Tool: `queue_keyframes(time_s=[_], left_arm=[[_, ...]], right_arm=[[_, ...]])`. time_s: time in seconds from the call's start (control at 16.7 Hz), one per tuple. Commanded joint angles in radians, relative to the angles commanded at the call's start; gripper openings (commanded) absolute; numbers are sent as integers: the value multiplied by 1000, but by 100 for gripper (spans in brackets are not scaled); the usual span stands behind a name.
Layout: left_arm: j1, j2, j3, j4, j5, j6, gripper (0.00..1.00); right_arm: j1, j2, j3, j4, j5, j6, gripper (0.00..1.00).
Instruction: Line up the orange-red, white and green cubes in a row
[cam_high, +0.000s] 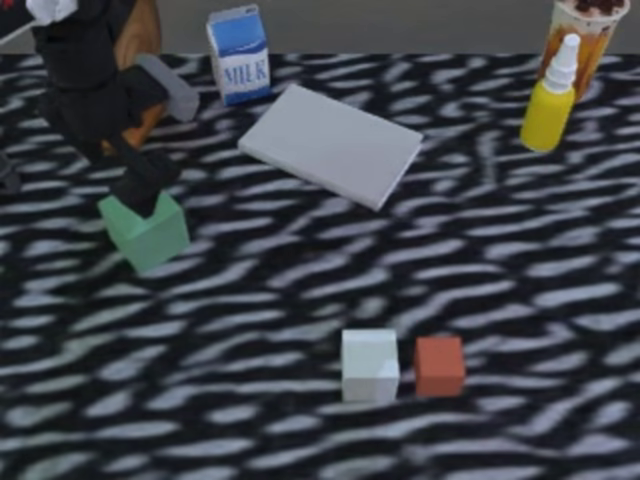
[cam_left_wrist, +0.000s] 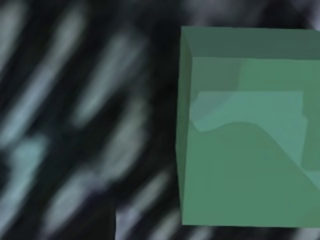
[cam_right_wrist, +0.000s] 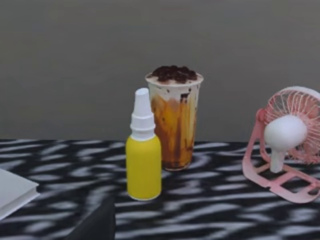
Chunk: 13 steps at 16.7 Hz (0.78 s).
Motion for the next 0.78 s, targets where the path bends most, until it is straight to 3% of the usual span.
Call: queue_keyframes(time_s=[0.18, 0.54, 0.78], left_arm=[[-3, 13, -32, 40, 0, 3, 100], [-4, 90, -175, 270, 1, 3, 100], [-4, 101, -191, 292, 1, 4, 100]], right_arm=[[0, 0, 0, 0, 0, 0, 100], [0, 0, 0, 0, 0, 0, 100], [0, 0, 0, 0, 0, 0, 100]])
